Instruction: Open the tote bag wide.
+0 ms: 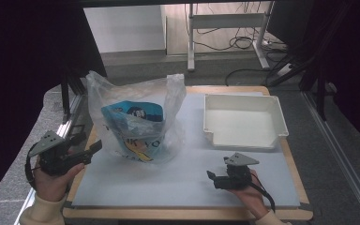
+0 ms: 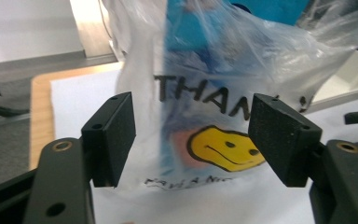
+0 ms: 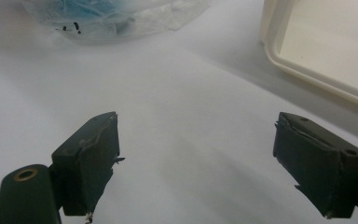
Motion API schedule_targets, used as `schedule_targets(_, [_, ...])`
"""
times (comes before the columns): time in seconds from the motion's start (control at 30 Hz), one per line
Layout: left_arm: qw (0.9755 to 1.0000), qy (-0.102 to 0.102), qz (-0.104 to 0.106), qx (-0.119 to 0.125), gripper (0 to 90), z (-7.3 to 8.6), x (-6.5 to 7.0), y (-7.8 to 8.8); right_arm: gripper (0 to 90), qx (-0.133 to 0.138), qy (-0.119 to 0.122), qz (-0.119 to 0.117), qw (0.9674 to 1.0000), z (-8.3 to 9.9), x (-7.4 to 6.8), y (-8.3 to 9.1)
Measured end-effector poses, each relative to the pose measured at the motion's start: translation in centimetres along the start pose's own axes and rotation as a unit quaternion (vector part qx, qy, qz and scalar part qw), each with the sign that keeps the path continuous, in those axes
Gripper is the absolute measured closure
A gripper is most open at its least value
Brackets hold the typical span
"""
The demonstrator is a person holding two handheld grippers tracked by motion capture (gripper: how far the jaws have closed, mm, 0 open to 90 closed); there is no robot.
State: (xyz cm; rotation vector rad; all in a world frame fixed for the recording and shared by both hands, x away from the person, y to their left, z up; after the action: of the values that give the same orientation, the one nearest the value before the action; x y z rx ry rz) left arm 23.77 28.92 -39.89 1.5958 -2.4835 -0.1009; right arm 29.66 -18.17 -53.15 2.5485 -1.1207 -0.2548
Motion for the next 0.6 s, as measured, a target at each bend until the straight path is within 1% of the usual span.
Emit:
schedule_targets(0.17, [1.0,0.003,-0.003,0.007,37.5,-0.8,-0.4,-0.1,14.6,-0.002,0.003,0.001,1.0,0.0,0.0,-0.1])
schedule_targets(0.2, [1.0,0.001,-0.004,0.009,38.8,-1.0,-0.5,-0.2,14.6,-0.002,0.003,0.001,1.0,0.1,0.0,-0.1])
schedule_targets(0.3, [0.9998,-0.011,-0.009,0.013,41.3,-1.7,-0.5,-0.4,14.6,-0.004,0.004,0.002,1.0,0.1,-0.1,-0.1])
schedule_targets(0.33, [0.9998,-0.012,-0.009,0.014,41.8,-2.0,-0.5,-0.5,14.6,-0.004,0.004,0.002,1.0,0.1,-0.1,-0.1])
schedule_targets(0.4, [0.9998,-0.007,-0.008,0.015,42.6,-2.6,-0.8,-1.0,14.6,-0.006,0.006,0.004,0.9999,0.2,-0.1,-0.2])
schedule_targets(0.6, [0.9999,-0.004,-0.012,0.01,43.4,-3.4,-1.5,-1.8,14.6,-0.01,0.007,0.007,0.9999,0.3,-0.1,-0.2])
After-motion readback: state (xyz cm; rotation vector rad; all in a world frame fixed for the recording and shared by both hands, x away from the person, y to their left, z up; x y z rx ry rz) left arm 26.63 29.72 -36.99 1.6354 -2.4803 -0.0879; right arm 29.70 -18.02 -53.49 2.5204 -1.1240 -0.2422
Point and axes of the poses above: each handheld gripper's, and its own axes: y roughly backward along the jaws, z roughly out of its underside, x roughly to its right, the point moved 2 cm from there along -y, roughly forward along the jaws, and after that the axes turned 14 degrees about x, right-handed, at the moved point
